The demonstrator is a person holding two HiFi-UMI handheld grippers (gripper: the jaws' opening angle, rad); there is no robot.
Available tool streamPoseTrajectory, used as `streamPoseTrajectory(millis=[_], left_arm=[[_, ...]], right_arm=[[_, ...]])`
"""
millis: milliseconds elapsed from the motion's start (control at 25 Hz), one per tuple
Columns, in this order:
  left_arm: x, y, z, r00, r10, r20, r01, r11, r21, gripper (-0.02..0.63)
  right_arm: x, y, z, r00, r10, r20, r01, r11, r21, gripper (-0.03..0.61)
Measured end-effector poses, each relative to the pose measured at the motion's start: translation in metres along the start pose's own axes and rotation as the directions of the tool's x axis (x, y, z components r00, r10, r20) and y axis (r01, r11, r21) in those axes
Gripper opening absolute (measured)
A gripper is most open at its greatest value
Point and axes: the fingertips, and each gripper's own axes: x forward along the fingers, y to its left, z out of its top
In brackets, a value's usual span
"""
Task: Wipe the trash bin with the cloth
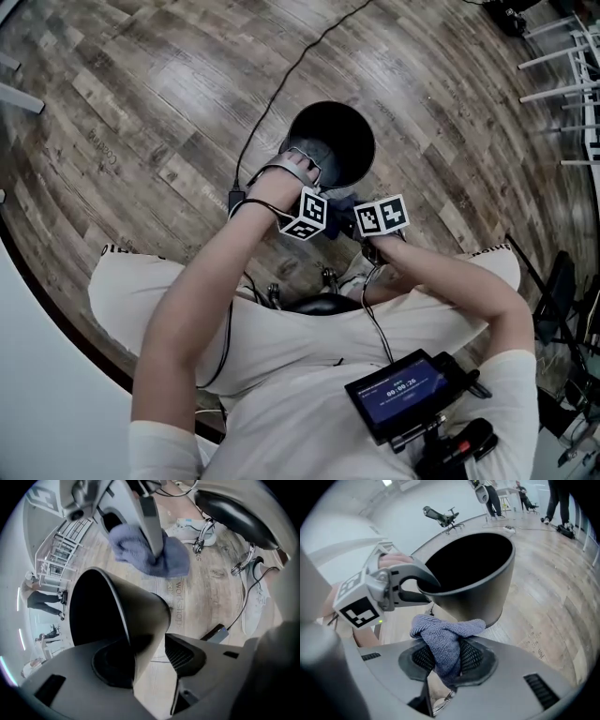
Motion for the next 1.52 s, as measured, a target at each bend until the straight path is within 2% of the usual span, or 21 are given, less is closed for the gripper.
streamPoseTrajectory(millis=[200,240,280,400,560,720,1120,1400,1520], left_arm=[[-0.001,0.004,-0.011,0.999,0.041,-0.021,-0.041,0.999,0.005,0.193],[-0.002,0.004,-0.010,0.999,0.044,-0.025,-0.044,0.999,0.009,0.172],[-0.002,0.004,-0.009,0.999,0.043,-0.027,-0.043,0.999,0.012,0.146],[-0.004,0.002,-0.007,0.999,0.034,-0.030,-0.033,0.999,0.021,0.135],[-0.004,0.000,-0.004,0.999,0.028,-0.036,-0.027,0.999,0.038,0.124],[-0.004,-0.001,0.000,0.999,0.031,-0.030,-0.029,0.998,0.061,0.111],[-0.004,0.003,0.005,0.999,0.028,-0.021,-0.027,0.999,0.024,0.111],[-0.002,0.009,0.008,1.000,0.018,-0.010,-0.019,1.000,-0.012,0.112],[-0.001,0.010,0.009,1.000,0.017,-0.004,-0.017,1.000,-0.021,0.112]], right_arm=[[-0.032,0.013,0.030,0.996,-0.032,0.081,0.044,0.986,-0.162,0.098],[-0.036,0.013,0.035,0.995,-0.040,0.092,0.056,0.981,-0.187,0.097],[-0.039,0.013,0.039,0.994,-0.047,0.096,0.066,0.975,-0.211,0.098],[-0.038,0.010,0.040,0.996,-0.061,0.063,0.076,0.961,-0.264,0.097],[-0.028,0.002,0.040,0.998,-0.059,0.005,0.058,0.968,-0.245,0.098],[-0.017,-0.009,0.038,0.998,-0.062,-0.004,0.059,0.967,-0.249,0.097],[0.047,-0.064,0.021,0.992,-0.129,-0.005,0.121,0.938,-0.325,0.098],[0.113,-0.108,0.005,0.983,-0.185,-0.022,0.170,0.937,-0.305,0.097],[0.140,-0.127,-0.004,0.973,-0.228,-0.028,0.205,0.918,-0.341,0.098]])
